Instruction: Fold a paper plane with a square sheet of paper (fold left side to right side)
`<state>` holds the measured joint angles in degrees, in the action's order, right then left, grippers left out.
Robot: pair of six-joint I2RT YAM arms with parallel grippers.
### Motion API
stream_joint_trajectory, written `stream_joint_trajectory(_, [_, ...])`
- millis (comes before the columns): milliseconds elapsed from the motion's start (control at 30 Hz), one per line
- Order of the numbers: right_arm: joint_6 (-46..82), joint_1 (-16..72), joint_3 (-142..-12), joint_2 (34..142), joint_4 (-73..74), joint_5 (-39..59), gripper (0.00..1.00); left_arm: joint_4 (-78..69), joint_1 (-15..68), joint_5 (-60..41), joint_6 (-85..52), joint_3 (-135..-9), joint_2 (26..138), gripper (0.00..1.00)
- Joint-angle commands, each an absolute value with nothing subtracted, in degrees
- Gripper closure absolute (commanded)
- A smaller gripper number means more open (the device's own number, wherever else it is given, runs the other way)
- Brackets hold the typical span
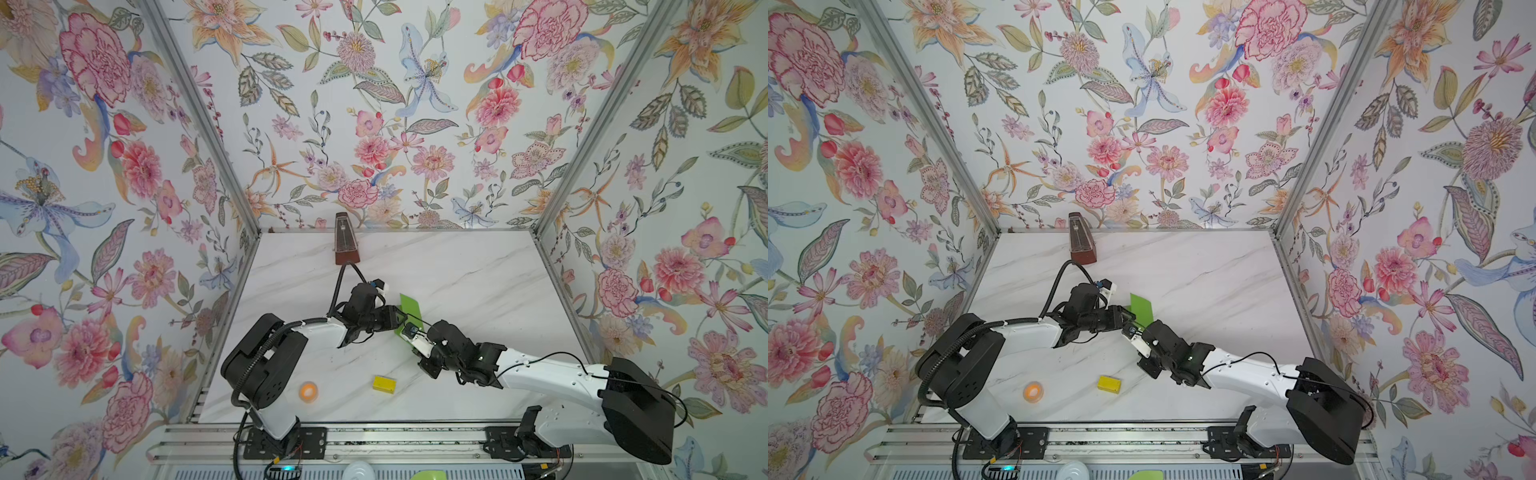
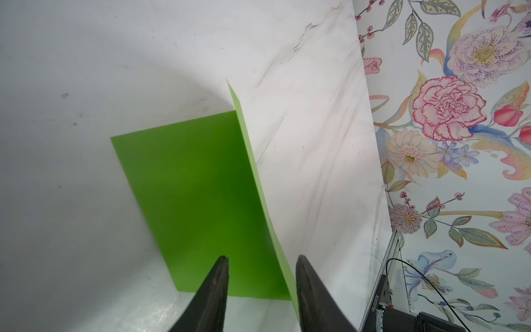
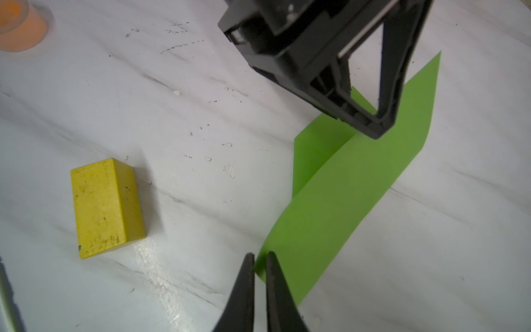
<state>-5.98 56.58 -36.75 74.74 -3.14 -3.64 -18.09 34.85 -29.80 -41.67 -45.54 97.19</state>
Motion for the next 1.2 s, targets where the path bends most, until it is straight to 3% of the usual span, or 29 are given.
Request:
stream_joint_trajectory(0, [-5.19,56.86,-38.76,74.68,-3.46,-3.36,0.92,-16.01,34.19,-29.75,-39.83,-47.02,97.67,0.59])
stream_joint_trajectory(133, [-4.86,56.57,-38.89,74.8,-3.16,-2.7,1.0,-14.72,34.21,-29.2,-39.01,-47.19,97.3,0.6])
stream_joint_trajectory(567, [5.31,53.57,-39.81,80.69,-3.87,14.63,1.0,0.53,31.79,-22.26,-29.76,-50.45,90.0,0.55])
stream_joint_trajectory(833, [9.39,53.41,-41.19,86.79,-4.47,18.45,1.0,3.33,32.07,-26.76,-27.94,-54.78,90.55,0.68])
stream_joint_trajectory(1167, [13.26,50.88,-37.61,81.71,1.01,23.62,1.0,-3.01,33.31,-33.01,-30.56,-56.37,99.97,0.83])
